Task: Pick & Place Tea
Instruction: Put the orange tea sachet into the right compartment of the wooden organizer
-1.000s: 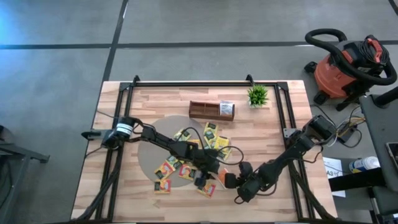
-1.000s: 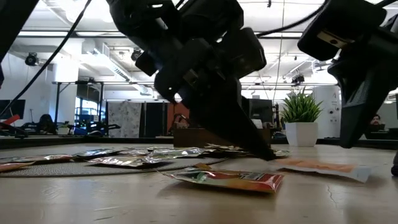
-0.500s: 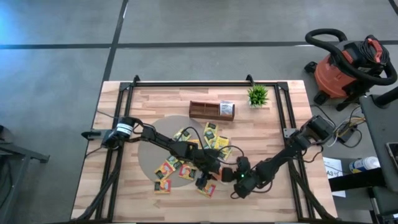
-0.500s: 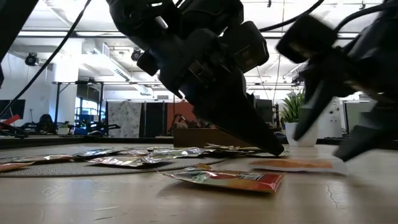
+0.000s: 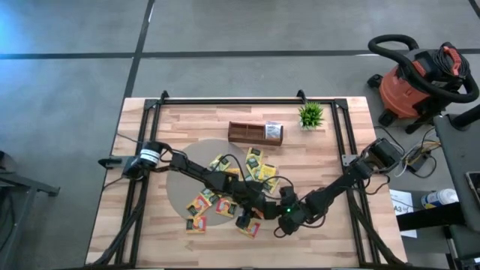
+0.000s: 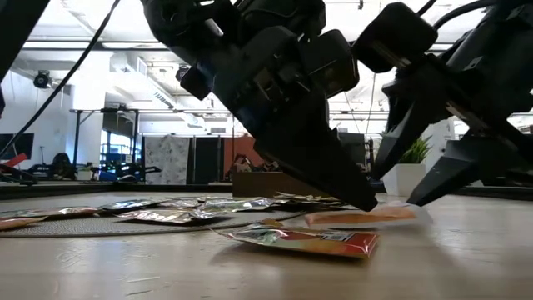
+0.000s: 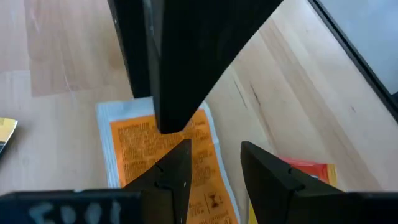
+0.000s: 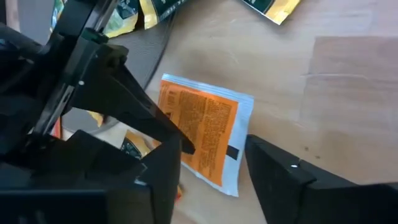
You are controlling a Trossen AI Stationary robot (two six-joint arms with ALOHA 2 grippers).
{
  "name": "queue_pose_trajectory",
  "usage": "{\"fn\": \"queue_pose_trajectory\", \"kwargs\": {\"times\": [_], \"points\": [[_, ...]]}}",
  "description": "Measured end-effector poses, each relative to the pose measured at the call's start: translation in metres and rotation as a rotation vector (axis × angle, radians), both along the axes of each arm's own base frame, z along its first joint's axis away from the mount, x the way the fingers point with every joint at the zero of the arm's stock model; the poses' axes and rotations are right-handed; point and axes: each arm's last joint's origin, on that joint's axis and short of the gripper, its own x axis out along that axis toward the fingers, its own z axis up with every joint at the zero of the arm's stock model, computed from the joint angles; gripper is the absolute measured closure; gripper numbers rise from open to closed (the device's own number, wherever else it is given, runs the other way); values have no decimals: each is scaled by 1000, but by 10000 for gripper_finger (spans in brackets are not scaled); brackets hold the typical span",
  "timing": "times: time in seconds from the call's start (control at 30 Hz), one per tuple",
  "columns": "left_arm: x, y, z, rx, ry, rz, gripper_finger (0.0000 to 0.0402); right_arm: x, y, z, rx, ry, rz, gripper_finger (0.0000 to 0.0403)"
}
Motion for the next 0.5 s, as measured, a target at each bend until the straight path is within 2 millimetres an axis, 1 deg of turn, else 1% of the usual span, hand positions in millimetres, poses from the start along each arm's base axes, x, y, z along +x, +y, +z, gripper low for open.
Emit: {"fn": "queue_pose_trajectory", "kwargs": {"times": [0.13, 0.23, 0.33, 0.4, 0.47, 0.5], "points": [[-1, -1, 4, 0, 0, 10, 268, 0, -1, 0, -5, 5, 0, 273], [-4, 2, 14, 48, -5, 41, 268, -1, -1, 0, -7, 11, -2, 294], [-11, 5, 30, 129, -9, 72, 268, -3, -2, -1, -6, 31, -16, 304], [-18, 8, 40, 168, 19, 81, 268, -4, -3, -2, -3, 38, -22, 307], [-23, 9, 43, 182, 52, 81, 268, -4, -3, -2, -4, 39, -22, 306], [-25, 10, 39, 184, 81, 74, 268, -4, -3, -2, -4, 39, -22, 305]]}}
